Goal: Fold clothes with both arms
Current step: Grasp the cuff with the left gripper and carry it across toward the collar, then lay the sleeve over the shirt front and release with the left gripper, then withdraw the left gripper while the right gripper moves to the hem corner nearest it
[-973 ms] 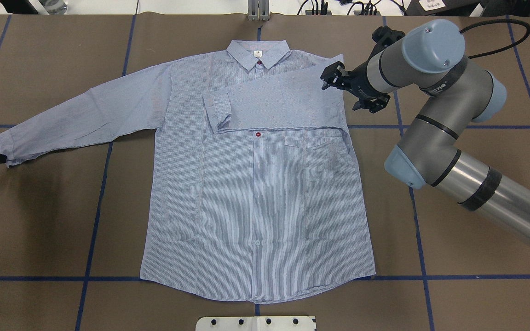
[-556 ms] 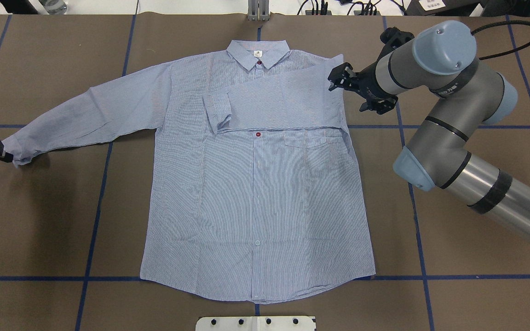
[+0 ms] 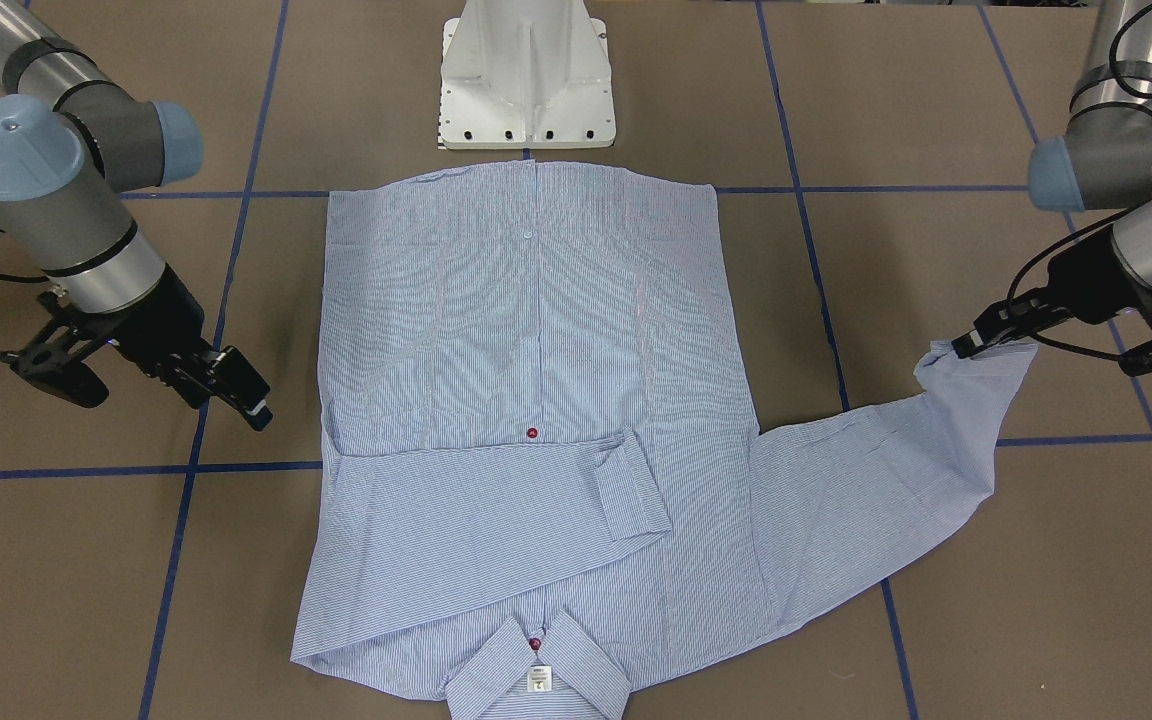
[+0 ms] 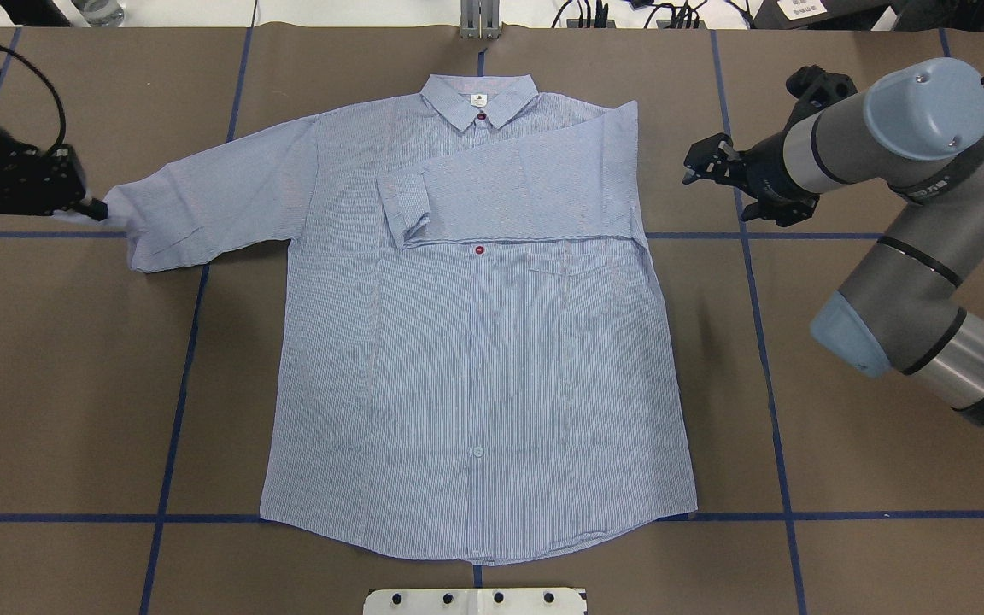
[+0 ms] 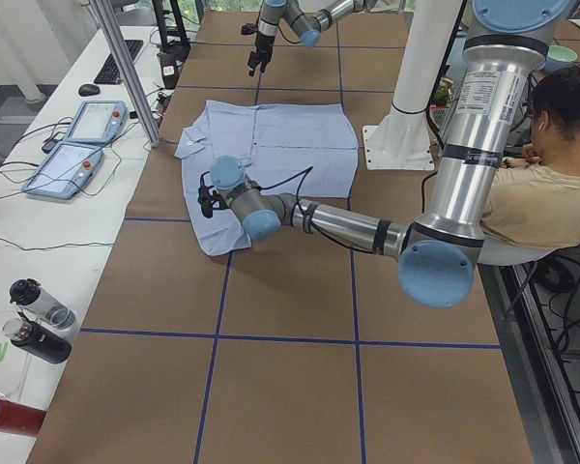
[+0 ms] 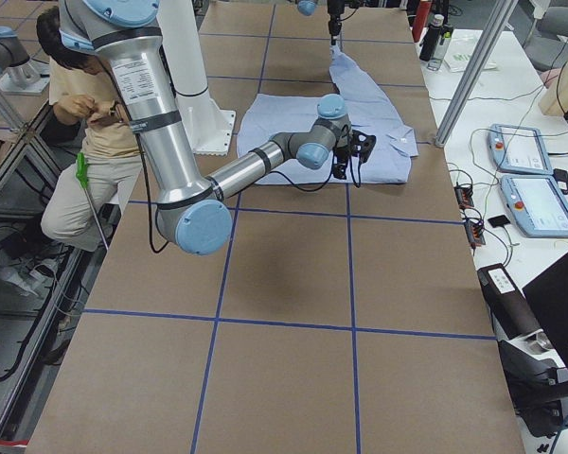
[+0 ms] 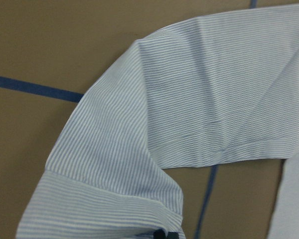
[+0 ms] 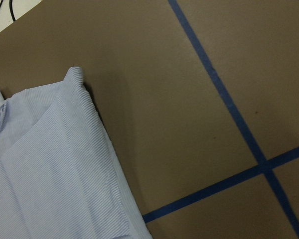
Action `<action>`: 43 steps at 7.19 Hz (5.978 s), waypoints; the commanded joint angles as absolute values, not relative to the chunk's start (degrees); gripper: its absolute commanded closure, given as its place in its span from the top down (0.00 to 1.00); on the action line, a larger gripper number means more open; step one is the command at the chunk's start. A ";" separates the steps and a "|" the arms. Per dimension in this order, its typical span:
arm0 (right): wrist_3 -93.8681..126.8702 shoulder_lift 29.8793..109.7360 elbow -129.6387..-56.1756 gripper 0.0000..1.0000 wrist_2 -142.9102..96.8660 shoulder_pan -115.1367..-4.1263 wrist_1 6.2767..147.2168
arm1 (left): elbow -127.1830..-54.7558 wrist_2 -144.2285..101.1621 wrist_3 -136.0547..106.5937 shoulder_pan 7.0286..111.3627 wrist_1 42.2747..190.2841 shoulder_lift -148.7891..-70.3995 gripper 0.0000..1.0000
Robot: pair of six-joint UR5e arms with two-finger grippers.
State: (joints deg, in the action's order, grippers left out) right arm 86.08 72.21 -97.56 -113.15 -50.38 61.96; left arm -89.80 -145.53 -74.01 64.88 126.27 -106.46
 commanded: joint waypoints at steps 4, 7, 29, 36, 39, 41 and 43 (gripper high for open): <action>83.41 78.74 -98.44 1.00 -113.20 -54.75 61.79 | -88.08 -123.91 -103.52 45.84 126.64 -131.02 0.00; 83.32 78.84 -98.18 1.00 -113.12 -55.11 61.87 | -73.85 -112.69 -109.42 38.68 138.85 -139.74 0.00; 85.77 87.87 -110.98 1.00 -111.89 -46.44 61.61 | -85.10 -101.60 -102.17 30.76 140.92 -131.44 0.54; 120.53 97.02 -123.40 0.97 -80.73 -9.01 61.79 | -107.75 -105.27 -97.47 36.38 139.92 -109.60 0.54; 125.94 96.68 -121.39 0.92 -79.98 -5.89 61.96 | -108.99 -105.12 -97.56 36.39 139.92 -109.25 0.55; 125.95 96.33 -120.94 0.85 -80.07 -5.37 61.88 | -108.72 -105.12 -97.56 36.47 139.92 -108.90 0.55; 125.95 95.02 -120.50 0.85 -80.24 -4.84 61.87 | -109.16 -105.12 -97.47 36.83 139.92 -108.02 0.55</action>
State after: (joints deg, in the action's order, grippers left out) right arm 125.93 95.95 -120.87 -80.19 -5.19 61.88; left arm -108.96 -105.12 -97.50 36.68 139.92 -108.59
